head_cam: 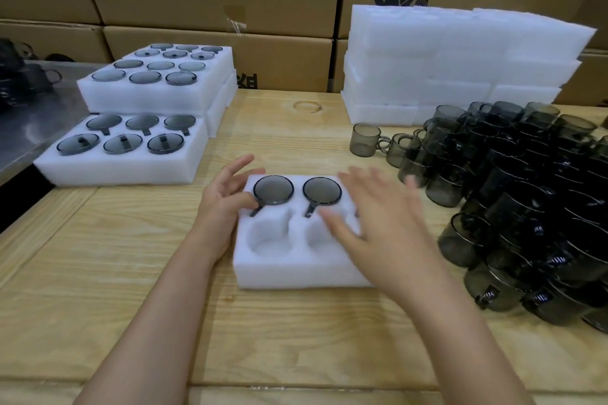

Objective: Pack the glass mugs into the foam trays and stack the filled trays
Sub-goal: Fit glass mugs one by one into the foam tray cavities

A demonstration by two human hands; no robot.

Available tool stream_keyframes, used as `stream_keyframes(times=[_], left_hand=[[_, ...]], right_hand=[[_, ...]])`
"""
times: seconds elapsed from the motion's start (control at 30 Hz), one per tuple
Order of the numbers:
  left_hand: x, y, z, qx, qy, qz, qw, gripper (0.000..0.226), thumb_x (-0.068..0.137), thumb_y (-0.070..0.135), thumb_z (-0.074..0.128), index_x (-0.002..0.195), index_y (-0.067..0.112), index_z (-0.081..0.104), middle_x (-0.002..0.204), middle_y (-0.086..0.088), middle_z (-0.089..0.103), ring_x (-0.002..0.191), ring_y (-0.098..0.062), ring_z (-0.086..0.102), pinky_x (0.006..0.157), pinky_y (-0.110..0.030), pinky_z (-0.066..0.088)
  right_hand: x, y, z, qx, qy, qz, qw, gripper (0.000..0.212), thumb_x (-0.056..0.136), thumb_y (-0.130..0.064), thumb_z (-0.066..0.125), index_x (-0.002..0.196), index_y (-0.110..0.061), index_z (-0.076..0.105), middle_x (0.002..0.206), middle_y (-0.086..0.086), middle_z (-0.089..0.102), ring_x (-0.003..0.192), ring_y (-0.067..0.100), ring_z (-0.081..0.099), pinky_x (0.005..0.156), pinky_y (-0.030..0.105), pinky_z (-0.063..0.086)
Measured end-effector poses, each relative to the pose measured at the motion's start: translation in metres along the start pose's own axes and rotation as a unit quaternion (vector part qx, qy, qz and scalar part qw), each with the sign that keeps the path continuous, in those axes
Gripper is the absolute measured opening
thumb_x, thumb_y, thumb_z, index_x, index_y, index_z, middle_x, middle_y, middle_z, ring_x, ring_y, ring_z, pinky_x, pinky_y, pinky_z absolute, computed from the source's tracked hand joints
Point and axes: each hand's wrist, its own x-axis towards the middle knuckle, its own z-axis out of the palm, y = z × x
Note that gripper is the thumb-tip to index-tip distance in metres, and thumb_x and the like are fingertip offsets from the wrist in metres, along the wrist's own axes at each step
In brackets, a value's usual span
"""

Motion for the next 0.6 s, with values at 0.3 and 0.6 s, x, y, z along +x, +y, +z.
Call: stream_keyframes(times=[0.3,0.6], left_hand=[[0.001,0.002,0.001,-0.033,0.049,-0.022,0.998,0.071,0.051,-0.004,0.048,0.119,0.012,0.061,0.121,-0.009,0.064,0.082,-0.012,0.069,0.064,-0.023,0.056],[-0.004,0.01,0.005,-0.046,0.049,-0.038,0.997,0.066,0.056,0.002,0.048,0.121,0.009,0.058,0.122,-0.01,0.06,0.094,-0.02,0.063,0.074,-0.029,0.052]], right_hand=[[-0.042,0.102,-0.045,-0.146,0.17,0.281,0.933,0.048,0.089,-0.029,0.06,0.123,0.005,0.052,0.124,0.028,0.052,0.122,0.046,0.035,0.102,0.061,0.029],[-0.035,0.115,-0.04,-0.194,0.104,0.317,0.923,0.023,0.085,-0.015,0.062,0.101,0.002,0.064,0.102,0.025,0.06,0.108,0.046,0.042,0.095,0.067,0.032]])
